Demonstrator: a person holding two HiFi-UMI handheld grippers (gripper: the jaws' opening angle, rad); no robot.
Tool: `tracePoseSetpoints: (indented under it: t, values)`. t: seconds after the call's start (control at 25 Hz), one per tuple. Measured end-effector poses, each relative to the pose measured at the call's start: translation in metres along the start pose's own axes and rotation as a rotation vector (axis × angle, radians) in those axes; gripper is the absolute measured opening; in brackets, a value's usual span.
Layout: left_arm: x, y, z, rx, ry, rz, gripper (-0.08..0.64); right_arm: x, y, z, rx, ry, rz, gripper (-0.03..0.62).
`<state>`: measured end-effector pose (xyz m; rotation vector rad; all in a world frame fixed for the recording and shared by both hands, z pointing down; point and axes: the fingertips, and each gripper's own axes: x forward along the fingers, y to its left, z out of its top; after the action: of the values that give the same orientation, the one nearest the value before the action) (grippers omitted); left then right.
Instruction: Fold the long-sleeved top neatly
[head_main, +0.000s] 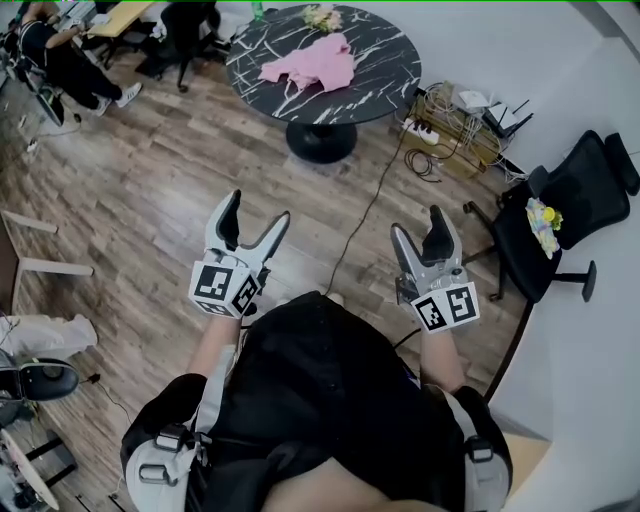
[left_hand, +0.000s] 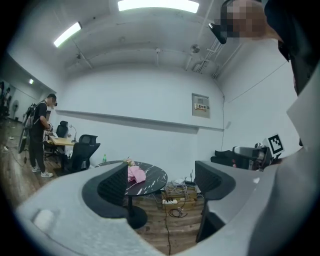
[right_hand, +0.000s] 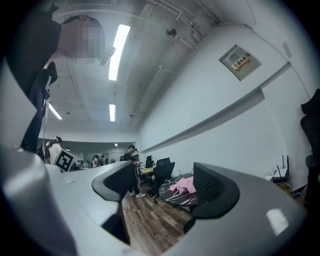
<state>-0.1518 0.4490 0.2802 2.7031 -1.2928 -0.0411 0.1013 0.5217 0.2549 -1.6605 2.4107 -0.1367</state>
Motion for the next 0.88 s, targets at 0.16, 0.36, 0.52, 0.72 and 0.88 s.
tracePoseSetpoints:
  t: [0.16,0.36,0.52,0.72,0.88]
  values:
    - [0.013,-0.027,0.002,0.015,-0.008,-0.002,0.434,-0.014,-0.015,0.004,-0.019,-0.006,0.003,0.364]
    - [0.022,-0.046,-0.002,0.003,0.005,0.002,0.434,-0.021,-0.035,-0.004,0.009,0.013,0.013,0.364]
    - [0.022,-0.042,-0.009,0.008,0.039,0.029,0.433,-0.028,-0.048,-0.008,0.041,0.019,-0.008,0.362]
    - [0.038,-0.035,-0.014,0.014,0.051,0.038,0.433,-0.026,-0.073,-0.012,0.057,0.036,-0.057,0.362]
    - [0.061,-0.025,-0.021,0.009,0.064,0.011,0.433,-0.02,-0.085,-0.014,0.039,0.037,-0.094,0.362]
